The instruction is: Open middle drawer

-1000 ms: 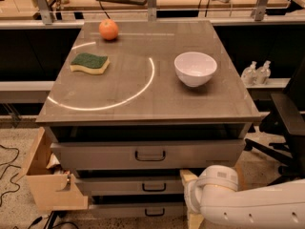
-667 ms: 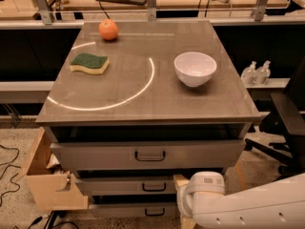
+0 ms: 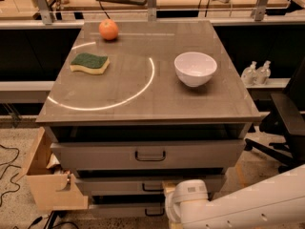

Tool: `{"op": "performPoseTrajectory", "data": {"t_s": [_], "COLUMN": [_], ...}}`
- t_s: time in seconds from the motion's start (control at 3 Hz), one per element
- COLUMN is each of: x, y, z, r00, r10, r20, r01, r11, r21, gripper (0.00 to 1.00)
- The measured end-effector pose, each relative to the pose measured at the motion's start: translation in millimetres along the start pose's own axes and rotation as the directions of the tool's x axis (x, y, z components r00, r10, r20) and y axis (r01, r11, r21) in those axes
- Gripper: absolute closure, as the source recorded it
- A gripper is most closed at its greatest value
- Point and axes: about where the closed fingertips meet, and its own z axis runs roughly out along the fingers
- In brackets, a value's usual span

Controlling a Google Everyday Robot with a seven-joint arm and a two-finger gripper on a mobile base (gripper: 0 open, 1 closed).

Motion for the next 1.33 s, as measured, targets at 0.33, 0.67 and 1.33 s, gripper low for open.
{"op": "performPoseTrajectory", "data": {"t_s": [0.33, 0.67, 1.33], "x": [-9.9, -15.9, -37.1], "y": [4.0, 6.4, 5.9], "z": [8.1, 8.1, 11.1], "r00": [1.0, 0.999, 0.997], "r10": [-0.019, -0.041, -0.073], "r20": [0.002, -0.015, -0.019], "r01": [0.019, 0.041, 0.072], "r11": [0.9998, 0.9991, 0.9955], "r21": [0.0, -0.012, -0.062], "gripper": [0.0, 0.0, 0.0]}}
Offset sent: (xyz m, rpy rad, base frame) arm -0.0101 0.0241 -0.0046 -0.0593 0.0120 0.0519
